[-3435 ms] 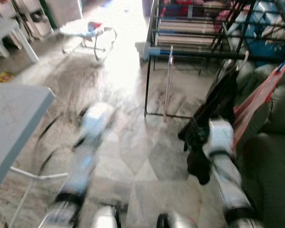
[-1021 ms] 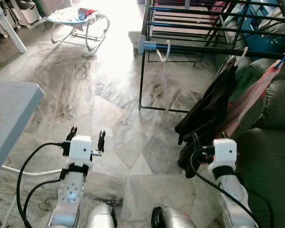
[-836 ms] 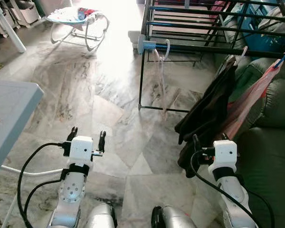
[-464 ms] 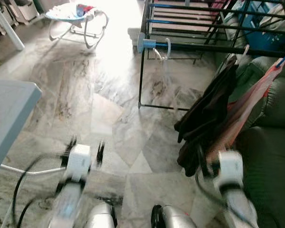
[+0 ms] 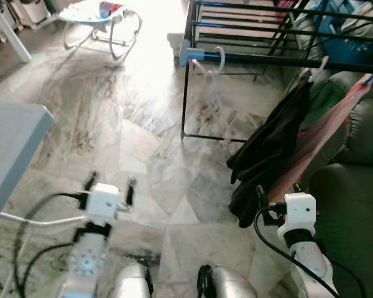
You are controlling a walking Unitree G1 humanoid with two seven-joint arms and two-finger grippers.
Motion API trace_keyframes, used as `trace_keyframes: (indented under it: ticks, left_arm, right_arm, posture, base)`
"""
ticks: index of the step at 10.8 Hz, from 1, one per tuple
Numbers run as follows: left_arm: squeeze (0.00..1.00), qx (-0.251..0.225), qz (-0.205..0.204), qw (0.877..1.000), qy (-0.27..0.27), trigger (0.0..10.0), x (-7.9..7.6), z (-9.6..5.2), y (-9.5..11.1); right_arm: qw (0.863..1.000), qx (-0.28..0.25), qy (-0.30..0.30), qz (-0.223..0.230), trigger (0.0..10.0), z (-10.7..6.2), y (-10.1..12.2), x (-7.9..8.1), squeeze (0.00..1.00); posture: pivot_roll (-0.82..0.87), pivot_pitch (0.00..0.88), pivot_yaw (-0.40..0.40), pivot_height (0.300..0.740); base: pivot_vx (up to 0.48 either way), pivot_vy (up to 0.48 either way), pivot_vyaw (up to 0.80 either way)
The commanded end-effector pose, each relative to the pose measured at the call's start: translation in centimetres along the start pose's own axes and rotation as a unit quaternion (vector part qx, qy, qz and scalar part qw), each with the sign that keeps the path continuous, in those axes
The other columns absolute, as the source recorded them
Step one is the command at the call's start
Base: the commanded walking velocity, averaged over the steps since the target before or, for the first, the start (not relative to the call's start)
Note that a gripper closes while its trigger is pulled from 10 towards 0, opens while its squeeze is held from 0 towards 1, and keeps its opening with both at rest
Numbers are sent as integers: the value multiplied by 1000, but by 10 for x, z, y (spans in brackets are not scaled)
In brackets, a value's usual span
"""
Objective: Hang hanger
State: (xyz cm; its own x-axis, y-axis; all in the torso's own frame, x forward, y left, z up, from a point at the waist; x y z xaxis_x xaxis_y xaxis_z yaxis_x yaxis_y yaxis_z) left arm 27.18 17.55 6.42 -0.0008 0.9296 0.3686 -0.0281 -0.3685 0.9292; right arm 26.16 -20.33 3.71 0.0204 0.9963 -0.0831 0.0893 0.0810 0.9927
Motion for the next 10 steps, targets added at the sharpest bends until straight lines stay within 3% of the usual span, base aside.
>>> trace_keyframes:
  ticks: [1,3,5,7,10]
  left_arm:
    - [0,14,2,1000,11,10000,4,-4,-5]
    - [0,33,-10,999,25,10000,-1,-6,-11]
    - [0,42,-17,999,-11,10000,-17,-6,-14]
    - [0,40,8,999,-11,10000,-15,-1,-16]
    - [0,39,-4,999,-13,10000,-20,2,-14]
  right_arm:
    - [1000,6,2,3,10000,-3,-2,2,114]
    - [1000,8,22,-3,10000,-1,-3,13,122]
    - [1000,8,30,3,10000,4,-3,19,118]
    - [1000,4,26,6,10000,7,-1,16,118]
    - [1000,-3,20,11,10000,9,4,12,114]
  posture:
    - [-51,210,-5,740]
    - [-51,198,-8,740]
    - [-49,172,-4,740]
    - [-52,176,-3,740]
    - [-67,171,-5,740]
  base:
    - [0,0,0]
    - [0,0,800]
    - [0,0,800]
    - [0,0,800]
    - [0,0,800]
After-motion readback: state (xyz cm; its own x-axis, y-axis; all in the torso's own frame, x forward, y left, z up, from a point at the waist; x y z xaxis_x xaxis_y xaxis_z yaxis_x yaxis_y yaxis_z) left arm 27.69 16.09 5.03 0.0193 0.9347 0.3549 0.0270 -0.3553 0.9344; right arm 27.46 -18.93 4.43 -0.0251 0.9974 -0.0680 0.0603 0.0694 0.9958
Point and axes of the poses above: a point about 5 cm out from each wrist's last joint towards the gripper, its own z axis pointing out of the wrist towards the gripper, its own y axis along the axis of the wrist's last joint, x = y × z, the point moved 5 cm from there along z, pointing out of the wrist towards the gripper, and after that the axes turned 5 degrees about z, right-handed, at the moved point
